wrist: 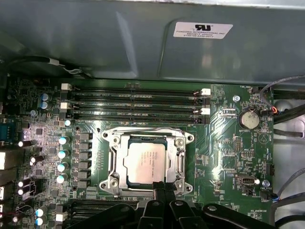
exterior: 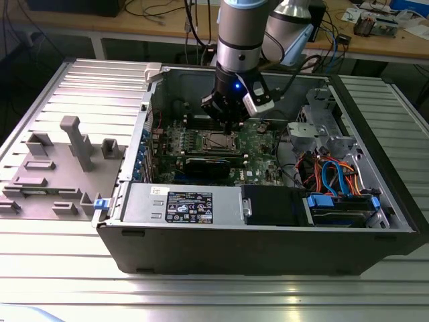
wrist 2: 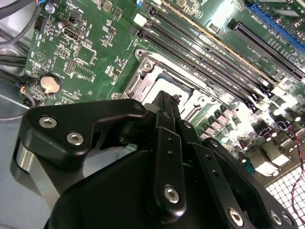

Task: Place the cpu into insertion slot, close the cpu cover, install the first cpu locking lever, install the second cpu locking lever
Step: 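Install the second cpu locking lever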

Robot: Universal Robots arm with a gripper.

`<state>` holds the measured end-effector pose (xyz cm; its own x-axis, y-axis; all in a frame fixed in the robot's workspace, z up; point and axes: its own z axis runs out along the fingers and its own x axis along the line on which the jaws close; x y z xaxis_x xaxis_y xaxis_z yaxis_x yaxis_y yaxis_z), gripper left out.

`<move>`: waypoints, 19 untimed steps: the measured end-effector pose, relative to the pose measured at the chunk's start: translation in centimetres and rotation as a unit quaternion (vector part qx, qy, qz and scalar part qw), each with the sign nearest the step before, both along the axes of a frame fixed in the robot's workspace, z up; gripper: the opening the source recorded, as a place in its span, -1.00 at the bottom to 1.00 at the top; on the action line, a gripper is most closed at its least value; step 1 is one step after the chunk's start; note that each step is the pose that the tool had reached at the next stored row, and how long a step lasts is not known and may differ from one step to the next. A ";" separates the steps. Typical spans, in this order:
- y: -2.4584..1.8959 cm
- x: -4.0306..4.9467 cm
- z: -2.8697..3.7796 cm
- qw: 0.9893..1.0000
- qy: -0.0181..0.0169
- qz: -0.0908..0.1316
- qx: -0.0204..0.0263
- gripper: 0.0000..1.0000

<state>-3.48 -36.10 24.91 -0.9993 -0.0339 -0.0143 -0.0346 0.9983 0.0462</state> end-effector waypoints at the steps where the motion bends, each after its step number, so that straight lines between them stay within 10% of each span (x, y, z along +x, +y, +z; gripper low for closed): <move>1: 0.00 0.00 0.09 1.000 0.000 0.000 0.000 -0.79; 6: -0.11 0.01 0.46 1.000 0.000 0.000 0.000 -0.79; 19: -2.01 -1.10 -0.19 1.000 0.000 -0.001 0.000 -0.79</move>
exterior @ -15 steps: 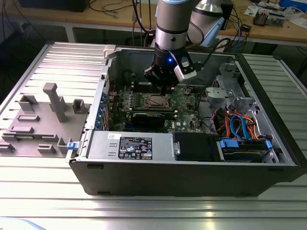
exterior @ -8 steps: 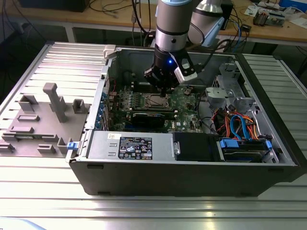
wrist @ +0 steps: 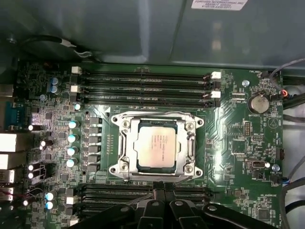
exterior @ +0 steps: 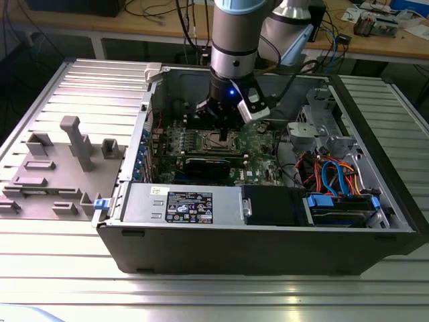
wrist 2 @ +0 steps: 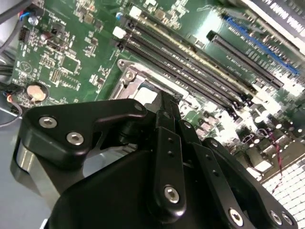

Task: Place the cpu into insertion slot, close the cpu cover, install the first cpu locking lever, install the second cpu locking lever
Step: 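Install the second cpu locking lever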

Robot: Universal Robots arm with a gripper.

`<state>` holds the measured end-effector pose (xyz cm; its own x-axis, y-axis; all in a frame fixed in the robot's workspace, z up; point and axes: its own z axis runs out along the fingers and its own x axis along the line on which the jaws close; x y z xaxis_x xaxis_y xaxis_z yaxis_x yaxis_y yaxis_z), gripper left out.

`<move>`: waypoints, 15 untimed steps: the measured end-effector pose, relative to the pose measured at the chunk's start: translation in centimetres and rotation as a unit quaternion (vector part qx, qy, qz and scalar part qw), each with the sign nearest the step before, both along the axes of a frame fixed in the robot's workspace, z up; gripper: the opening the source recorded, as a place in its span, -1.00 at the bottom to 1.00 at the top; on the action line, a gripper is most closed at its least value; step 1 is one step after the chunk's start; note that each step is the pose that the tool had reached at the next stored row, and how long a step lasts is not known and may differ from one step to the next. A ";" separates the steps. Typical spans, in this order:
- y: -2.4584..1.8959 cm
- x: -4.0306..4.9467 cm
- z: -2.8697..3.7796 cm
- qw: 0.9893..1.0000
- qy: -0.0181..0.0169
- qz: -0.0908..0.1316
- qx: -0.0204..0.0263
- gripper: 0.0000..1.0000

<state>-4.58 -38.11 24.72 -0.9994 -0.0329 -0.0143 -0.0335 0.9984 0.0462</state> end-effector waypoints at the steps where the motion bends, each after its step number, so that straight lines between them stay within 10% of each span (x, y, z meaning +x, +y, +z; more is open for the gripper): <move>1: -0.12 -0.19 -0.06 1.000 0.000 0.000 0.000 -0.79; 7: -0.61 -2.09 -0.37 1.000 0.000 0.000 0.000 -0.79; 15: -0.69 -2.41 -0.77 1.000 0.000 0.000 0.000 -0.79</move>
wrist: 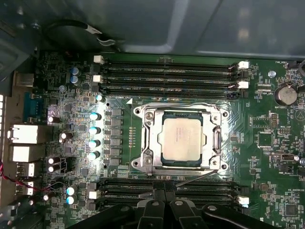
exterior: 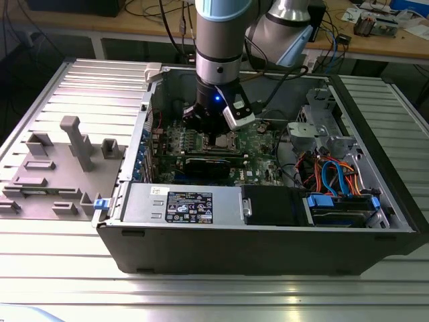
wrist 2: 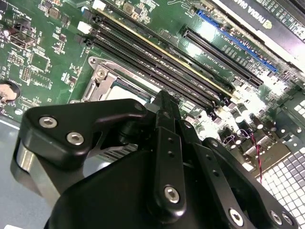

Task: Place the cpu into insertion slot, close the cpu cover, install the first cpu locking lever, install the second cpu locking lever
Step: 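Install the second cpu locking lever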

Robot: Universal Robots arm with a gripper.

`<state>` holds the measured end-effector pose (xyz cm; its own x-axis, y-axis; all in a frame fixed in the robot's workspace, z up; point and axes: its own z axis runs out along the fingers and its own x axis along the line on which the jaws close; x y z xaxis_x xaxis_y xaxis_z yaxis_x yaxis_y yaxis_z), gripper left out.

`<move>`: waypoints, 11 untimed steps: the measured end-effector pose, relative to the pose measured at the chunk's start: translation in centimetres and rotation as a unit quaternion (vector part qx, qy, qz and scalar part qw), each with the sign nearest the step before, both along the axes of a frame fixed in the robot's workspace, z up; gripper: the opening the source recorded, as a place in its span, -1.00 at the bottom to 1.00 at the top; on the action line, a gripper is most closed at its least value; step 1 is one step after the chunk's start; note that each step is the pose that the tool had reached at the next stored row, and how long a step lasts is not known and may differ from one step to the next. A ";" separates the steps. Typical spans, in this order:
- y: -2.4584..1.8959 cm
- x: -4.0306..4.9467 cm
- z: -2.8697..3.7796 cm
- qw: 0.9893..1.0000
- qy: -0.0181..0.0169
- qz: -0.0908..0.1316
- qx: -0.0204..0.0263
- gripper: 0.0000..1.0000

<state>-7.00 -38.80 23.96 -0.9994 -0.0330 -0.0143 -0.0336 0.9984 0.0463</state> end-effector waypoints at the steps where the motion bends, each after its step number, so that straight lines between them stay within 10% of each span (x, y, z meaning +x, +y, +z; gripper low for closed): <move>1: 0.00 0.00 0.00 1.000 0.000 0.000 0.000 -0.79; 11: -0.01 0.00 0.00 1.000 0.000 0.000 0.000 -0.79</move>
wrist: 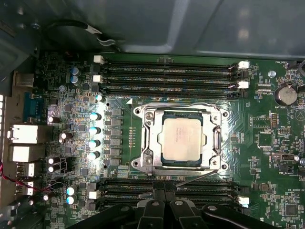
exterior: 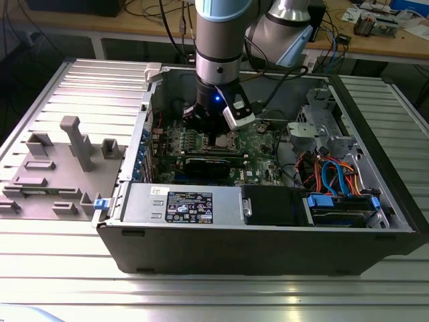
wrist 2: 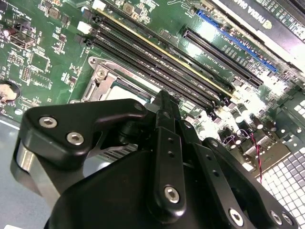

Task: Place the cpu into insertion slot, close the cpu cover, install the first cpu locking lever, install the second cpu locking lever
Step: 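Install the second cpu locking lever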

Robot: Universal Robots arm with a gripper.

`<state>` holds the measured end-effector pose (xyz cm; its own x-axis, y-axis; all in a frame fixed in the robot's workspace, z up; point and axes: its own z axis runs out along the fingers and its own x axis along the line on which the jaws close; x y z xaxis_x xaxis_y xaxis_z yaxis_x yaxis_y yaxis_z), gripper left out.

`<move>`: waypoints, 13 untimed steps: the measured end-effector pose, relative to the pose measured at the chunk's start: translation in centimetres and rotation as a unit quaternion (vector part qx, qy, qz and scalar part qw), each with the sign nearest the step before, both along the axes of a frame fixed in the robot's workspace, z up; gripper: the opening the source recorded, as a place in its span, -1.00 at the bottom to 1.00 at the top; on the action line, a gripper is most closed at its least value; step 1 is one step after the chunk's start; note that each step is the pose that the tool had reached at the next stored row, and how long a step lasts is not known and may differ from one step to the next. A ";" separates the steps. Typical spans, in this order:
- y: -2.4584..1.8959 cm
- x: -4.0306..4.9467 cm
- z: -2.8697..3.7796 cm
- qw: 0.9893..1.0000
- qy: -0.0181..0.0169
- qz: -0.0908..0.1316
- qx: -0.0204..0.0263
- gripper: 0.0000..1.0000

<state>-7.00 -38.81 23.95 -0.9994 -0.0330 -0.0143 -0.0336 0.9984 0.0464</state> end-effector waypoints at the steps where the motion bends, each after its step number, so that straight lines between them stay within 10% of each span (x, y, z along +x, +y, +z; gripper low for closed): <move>1: 0.00 0.00 0.00 1.000 0.000 0.000 0.000 -0.79; 5: -0.02 -0.01 -0.01 1.000 0.002 0.000 0.000 -0.79; 7: -0.04 0.03 -0.02 1.000 0.014 0.000 0.001 -0.79; 10: -0.33 0.04 -0.10 1.000 0.016 0.000 0.004 -0.79; 13: -1.23 0.04 -0.22 1.000 0.018 0.000 0.018 -0.79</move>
